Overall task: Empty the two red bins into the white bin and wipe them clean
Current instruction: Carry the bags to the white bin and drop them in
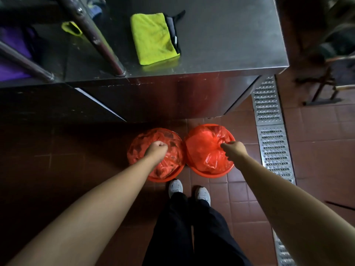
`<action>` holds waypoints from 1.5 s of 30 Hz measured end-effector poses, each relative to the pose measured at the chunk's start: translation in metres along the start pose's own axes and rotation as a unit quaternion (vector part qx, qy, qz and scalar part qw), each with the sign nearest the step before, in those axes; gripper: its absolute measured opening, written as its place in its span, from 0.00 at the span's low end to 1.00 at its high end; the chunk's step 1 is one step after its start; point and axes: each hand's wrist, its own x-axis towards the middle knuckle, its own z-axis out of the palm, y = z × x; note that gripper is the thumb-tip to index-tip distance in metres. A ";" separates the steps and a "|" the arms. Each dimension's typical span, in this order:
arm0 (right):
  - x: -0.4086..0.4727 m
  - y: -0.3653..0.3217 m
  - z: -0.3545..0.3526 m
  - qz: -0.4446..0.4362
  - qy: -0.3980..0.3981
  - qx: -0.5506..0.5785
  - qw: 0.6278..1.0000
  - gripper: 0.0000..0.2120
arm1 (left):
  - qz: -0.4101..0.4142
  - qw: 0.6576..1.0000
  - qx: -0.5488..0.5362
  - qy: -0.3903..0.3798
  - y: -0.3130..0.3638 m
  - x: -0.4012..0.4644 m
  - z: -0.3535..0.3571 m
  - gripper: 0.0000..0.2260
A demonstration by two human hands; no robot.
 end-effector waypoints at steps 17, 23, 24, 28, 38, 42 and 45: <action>-0.116 -0.103 -0.069 -0.232 -0.010 -0.282 0.931 0.05 | 0.009 0.986 -0.029 0.162 0.023 -0.155 -0.081 0.03; -0.163 -0.127 -0.037 -0.347 -0.051 -0.376 0.858 0.07 | 0.004 0.967 0.008 0.255 -0.019 -0.206 -0.133 0.06; -0.171 -0.129 -0.027 -0.359 -0.060 -0.387 0.847 0.08 | 0.004 0.964 0.009 0.267 -0.030 -0.213 -0.142 0.07; -0.209 -0.135 0.025 -0.398 -0.077 -0.398 0.823 0.10 | -0.004 0.952 0.008 0.306 -0.088 -0.242 -0.178 0.10; -0.347 -0.145 0.200 -0.462 -0.095 -0.380 0.796 0.07 | -0.029 0.920 -0.029 0.389 -0.274 -0.324 -0.275 0.10; -0.424 -0.140 0.287 -0.500 -0.113 -0.381 0.769 0.09 | -0.054 0.906 0.011 0.420 -0.358 -0.367 -0.320 0.09; -0.484 -0.135 0.352 -0.535 -0.145 -0.378 0.741 0.07 | -0.074 0.891 0.049 0.446 -0.420 -0.406 -0.347 0.09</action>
